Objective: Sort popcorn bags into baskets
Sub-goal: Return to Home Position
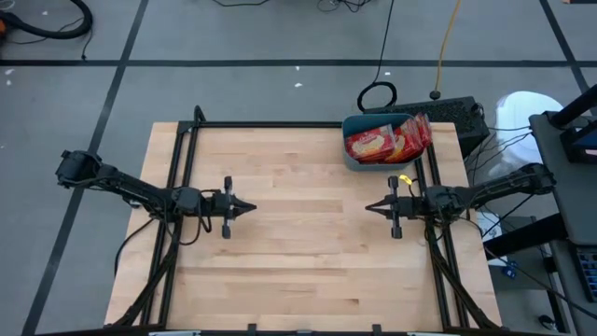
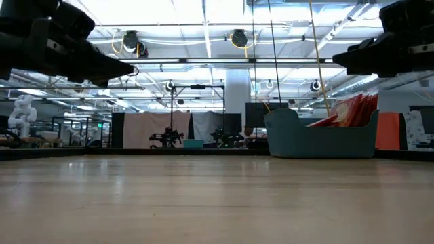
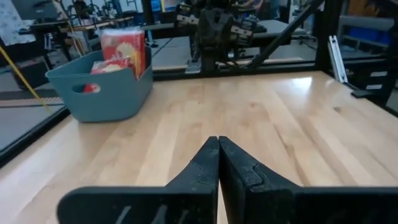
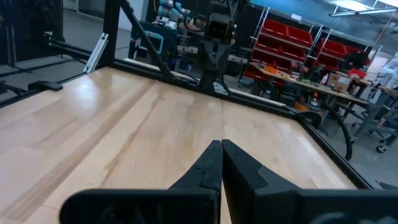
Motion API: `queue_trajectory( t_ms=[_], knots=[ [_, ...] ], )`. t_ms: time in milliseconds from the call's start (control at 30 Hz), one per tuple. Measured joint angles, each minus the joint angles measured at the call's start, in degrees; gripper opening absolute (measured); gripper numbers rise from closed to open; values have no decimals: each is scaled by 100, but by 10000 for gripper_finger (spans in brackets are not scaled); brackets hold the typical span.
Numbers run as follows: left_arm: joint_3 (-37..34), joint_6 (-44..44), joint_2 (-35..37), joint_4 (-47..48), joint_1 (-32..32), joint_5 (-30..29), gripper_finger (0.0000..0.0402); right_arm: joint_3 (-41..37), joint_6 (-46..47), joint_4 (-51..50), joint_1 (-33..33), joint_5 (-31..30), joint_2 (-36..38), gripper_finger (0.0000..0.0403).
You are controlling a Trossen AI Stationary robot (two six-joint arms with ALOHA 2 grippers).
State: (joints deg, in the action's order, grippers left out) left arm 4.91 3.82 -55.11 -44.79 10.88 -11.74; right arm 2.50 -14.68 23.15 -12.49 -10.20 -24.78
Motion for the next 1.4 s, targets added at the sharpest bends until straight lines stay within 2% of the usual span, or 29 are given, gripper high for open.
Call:
queue_trajectory(
  t_ms=[167, 333, 633, 833, 1000, 1233, 1400],
  knots=[
    [-365, -201, 343, -301, -64, 21, 8, -2, 5, -61, 0, -2, 164, 0],
    [-437, -254, 817, 47, -1, 23, 9, -4, 48, -461, 0, -7, 545, 0],
    [-437, -113, 1330, 411, 54, -2, 9, -4, 80, -1133, 0, -17, 1682, 0],
    [-437, -156, 1399, 575, 54, -7, 10, -9, 118, -1942, 0, -3, 2478, 0],
    [-435, -130, 1401, 612, 54, -23, 10, -17, 72, -1945, 15, 43, 2475, 0],
    [-433, -71, 1401, 571, 54, -31, 10, -17, 221, -2153, 217, 1036, 2468, 0],
    [-433, -75, 1401, 564, 54, -31, 10, -17, 326, -2177, 612, 1045, 2468, 0]
  ],
)
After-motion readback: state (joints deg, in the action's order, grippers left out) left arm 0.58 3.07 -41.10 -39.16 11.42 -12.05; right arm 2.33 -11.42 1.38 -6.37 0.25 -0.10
